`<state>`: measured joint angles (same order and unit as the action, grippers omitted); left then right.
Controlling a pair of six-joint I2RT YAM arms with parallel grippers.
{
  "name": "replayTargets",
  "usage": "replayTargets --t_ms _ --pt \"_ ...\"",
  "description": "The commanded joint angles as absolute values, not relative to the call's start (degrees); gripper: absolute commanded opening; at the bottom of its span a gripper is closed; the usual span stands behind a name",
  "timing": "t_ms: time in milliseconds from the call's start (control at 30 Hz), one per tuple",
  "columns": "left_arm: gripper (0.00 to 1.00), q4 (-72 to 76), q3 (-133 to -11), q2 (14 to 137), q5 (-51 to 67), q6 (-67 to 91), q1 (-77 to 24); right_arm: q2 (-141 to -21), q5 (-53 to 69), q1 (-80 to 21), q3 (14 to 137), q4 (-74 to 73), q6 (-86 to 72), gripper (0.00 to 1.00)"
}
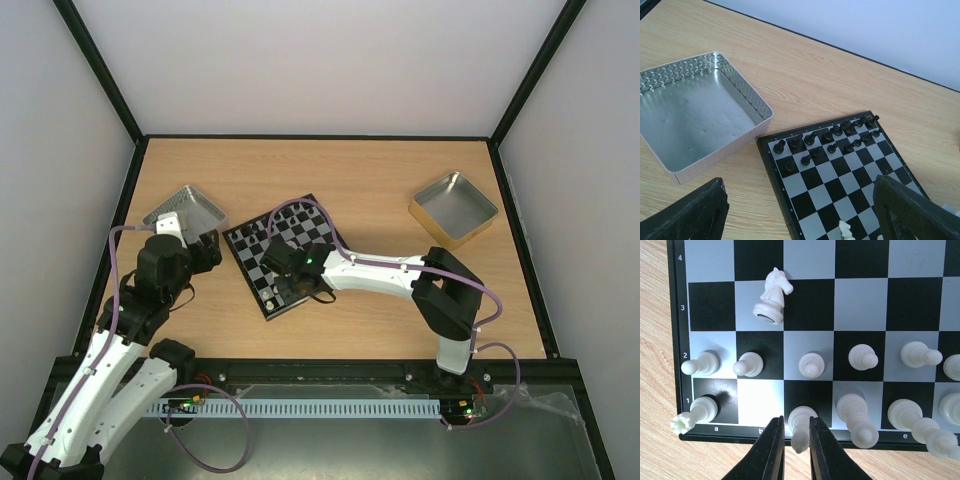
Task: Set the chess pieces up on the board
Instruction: Place the chess piece on the chessboard.
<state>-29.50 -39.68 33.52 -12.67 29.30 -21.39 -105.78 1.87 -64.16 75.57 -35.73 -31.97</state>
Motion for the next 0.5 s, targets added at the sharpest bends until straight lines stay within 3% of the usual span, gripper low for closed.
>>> replayTargets --t_ms 0,467 --pt "0.81 -28.83 -39.18 33.44 -13.18 28.65 -21.27 -105.65 1.64 -64.51 74.97 -36.39 -31.82 0.13" --pt "0.81 -28.83 -39.13 33.61 -13.25 28.65 -21.27 -106.6 2.55 -64.53 74.01 -36.22 -31.47 0.16"
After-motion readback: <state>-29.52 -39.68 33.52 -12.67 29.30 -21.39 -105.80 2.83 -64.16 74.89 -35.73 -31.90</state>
